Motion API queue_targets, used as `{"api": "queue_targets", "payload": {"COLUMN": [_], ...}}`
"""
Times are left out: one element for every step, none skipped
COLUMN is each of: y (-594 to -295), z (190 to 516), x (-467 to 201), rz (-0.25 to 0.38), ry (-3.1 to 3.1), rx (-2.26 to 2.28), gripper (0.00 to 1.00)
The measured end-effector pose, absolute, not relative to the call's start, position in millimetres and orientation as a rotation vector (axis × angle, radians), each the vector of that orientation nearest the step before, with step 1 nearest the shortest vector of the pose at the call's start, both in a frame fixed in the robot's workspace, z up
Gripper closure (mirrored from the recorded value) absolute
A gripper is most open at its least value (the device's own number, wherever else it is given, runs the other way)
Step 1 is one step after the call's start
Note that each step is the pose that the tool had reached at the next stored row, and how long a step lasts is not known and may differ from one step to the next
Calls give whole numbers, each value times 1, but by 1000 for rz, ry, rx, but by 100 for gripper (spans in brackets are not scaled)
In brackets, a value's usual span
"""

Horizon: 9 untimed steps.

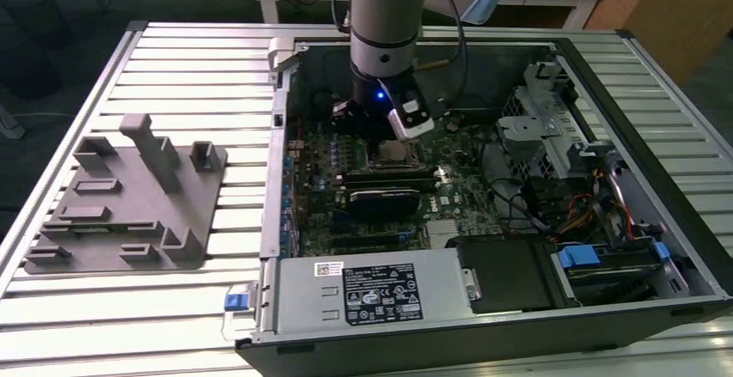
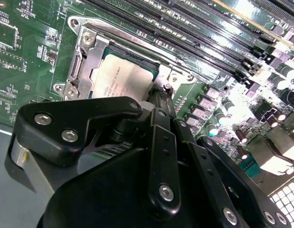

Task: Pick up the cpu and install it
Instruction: 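Close the cpu cover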

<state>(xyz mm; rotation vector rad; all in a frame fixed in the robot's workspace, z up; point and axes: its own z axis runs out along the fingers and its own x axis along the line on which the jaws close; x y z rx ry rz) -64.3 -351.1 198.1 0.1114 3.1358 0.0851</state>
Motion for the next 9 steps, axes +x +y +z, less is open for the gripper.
{"api": "queue_targets", "payload": {"y": [-351, -351, -351, -351, -352, -352, -352, -352, -352], "z": [198, 198, 198, 198, 198, 198, 198, 198, 198], "x": [-64, -65, -65, -65, -65, -65, -65, -65, -66], "rz": [87, 88, 90, 90, 91, 91, 92, 92, 92], "ry": [3136, 3136, 3136, 3136, 3136, 3136, 3136, 3136, 3136], "rx": [111, 111, 111, 111, 111, 111, 112, 111, 111], "gripper": [89, 89, 89, 89, 89, 89, 89, 89, 89]}}
